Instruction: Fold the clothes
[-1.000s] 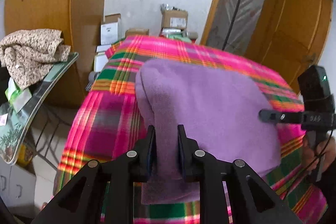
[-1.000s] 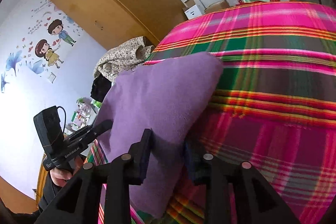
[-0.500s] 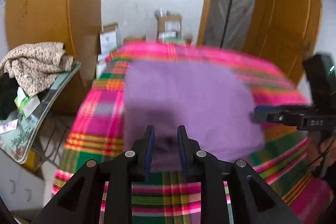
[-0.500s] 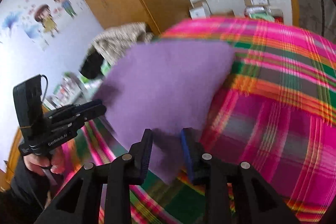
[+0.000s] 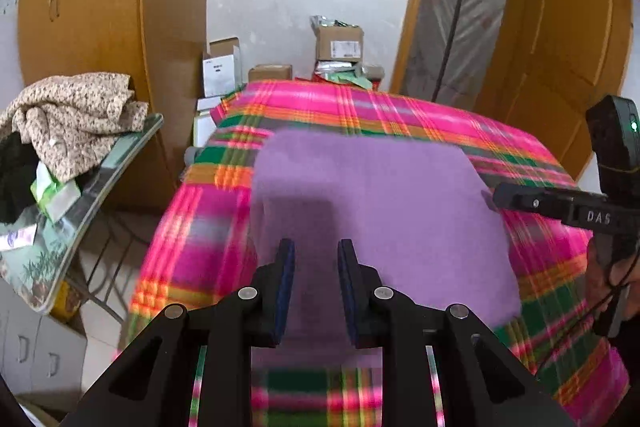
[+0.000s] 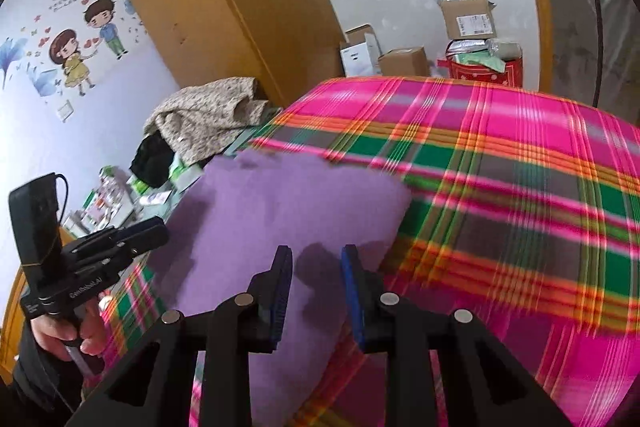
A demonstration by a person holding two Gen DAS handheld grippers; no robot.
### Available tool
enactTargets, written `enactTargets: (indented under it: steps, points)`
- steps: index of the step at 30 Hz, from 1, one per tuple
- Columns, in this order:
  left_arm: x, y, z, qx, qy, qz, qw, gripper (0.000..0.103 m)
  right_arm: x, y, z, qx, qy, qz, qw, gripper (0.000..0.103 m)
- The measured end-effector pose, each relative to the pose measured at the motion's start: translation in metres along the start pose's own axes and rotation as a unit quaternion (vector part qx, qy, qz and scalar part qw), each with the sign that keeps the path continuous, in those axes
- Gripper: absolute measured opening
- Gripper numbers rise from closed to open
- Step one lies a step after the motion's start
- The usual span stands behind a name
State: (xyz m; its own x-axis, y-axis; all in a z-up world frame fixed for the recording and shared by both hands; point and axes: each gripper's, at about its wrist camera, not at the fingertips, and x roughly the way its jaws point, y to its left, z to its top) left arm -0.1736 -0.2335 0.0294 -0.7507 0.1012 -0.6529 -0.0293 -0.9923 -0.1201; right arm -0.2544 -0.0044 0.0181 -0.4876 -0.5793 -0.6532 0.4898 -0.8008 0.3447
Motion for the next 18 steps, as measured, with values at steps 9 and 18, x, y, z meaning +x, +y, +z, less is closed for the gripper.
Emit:
enactTargets:
  steps: [9,18]
  points:
    - [0.058,0.017,0.042,-0.025,0.029,0.000,0.9993,0.023,0.048,-0.027,0.027,0.029,0.014,-0.018,0.999,0.026]
    - [0.033,0.014,0.021,-0.019,0.016,0.002,0.9997,0.023,0.039,-0.030,0.026,0.041,0.017,-0.018,0.999,0.026]
